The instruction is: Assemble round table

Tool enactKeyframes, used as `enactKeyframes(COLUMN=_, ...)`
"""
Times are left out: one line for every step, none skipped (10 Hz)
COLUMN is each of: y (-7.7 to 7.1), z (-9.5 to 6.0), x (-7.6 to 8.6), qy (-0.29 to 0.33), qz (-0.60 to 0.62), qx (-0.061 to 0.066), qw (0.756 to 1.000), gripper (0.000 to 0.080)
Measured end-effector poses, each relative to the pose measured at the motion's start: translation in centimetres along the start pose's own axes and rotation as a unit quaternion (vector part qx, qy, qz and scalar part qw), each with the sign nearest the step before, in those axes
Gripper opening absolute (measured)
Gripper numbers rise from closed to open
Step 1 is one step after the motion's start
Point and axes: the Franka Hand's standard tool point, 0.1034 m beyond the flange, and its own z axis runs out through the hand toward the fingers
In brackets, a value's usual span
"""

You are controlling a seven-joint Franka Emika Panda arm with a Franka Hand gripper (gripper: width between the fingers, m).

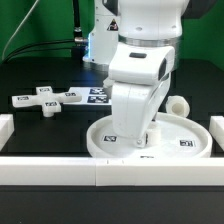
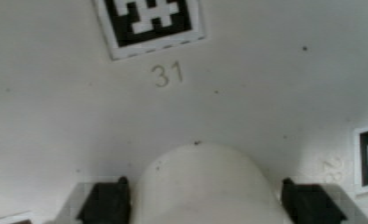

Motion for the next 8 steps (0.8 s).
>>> enactKeyframes(y=-0.22, z=-0.04, x=0.57, qy=0.001, qz=-0.002, qx=0.001, qw=1.000, gripper=0.0409)
enactKeyframes(y=-0.40, z=-0.02, x=0.92, qy=0.001, qz=-0.002, qx=0.001, qw=1.000, gripper=0.0409)
enactKeyframes(y=-0.53, z=0.03, x=1.22, qy=0.001, qz=0.000, qx=0.001, qw=1.000, gripper=0.0409)
enactKeyframes(y=-0.50, z=0.04, x=1.22, qy=0.001, qz=0.004, qx=0.000, qw=1.000, gripper=0.0409)
enactKeyframes(y=-0.50, z=0.08, x=1.23, qy=0.003, qz=0.023, qx=-0.003, qw=1.000, gripper=0.0409)
enactKeyframes(y=-0.49, z=0.06, x=1.21, qy=0.003, qz=0.022, qx=-0.003, qw=1.000, gripper=0.0409)
enactKeyframes(y=-0.50, z=0.10, x=1.20, qy=0.003, qz=0.022, qx=-0.003, qw=1.000, gripper=0.0409)
enactKeyframes(y=-0.50, z=0.10, x=1.19, qy=0.003, qz=0.023, qx=-0.003, qw=1.000, gripper=0.0572)
